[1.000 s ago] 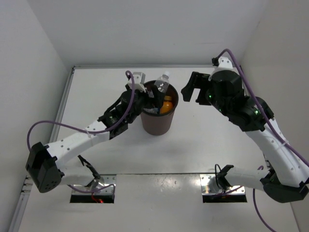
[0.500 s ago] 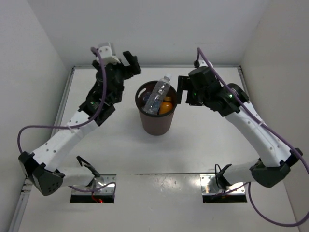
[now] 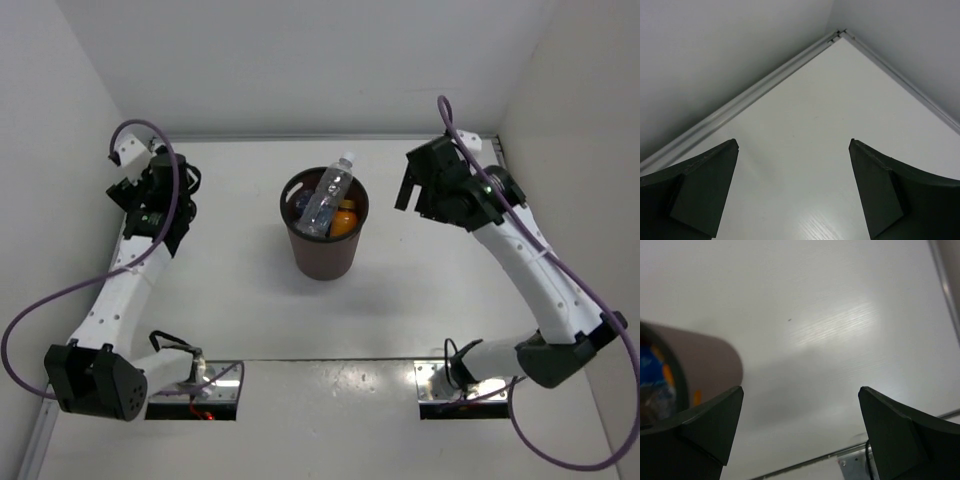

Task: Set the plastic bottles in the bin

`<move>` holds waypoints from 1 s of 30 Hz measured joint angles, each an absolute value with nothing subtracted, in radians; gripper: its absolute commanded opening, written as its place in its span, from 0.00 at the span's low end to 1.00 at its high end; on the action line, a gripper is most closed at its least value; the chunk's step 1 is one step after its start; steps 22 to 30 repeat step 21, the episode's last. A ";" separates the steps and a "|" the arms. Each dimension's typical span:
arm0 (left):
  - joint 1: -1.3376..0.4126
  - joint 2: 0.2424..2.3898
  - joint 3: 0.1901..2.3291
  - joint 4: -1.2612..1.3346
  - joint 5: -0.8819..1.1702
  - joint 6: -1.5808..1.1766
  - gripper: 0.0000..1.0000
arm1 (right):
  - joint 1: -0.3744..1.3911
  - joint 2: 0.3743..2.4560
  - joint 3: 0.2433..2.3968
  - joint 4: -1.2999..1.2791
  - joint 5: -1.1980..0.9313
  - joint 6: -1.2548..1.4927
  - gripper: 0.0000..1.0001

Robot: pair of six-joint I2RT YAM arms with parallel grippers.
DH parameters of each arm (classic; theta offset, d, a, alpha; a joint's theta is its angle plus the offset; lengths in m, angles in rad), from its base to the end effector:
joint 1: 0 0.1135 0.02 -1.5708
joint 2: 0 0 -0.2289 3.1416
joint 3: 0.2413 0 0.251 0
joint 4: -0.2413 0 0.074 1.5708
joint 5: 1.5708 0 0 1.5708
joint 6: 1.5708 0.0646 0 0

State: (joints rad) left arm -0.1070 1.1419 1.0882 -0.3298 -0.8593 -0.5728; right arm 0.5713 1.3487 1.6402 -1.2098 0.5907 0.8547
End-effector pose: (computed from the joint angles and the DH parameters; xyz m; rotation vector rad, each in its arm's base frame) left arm 0.2828 0.0188 0.3250 -0.9309 1.5786 0.3624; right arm 0.2409 0.1121 0.3628 0.5543 2.2236 -0.0201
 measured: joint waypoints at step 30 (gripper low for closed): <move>-0.096 1.069 0.855 -0.266 -0.516 -0.509 1.00 | 0.335 1.440 1.540 -1.034 0.117 0.694 1.00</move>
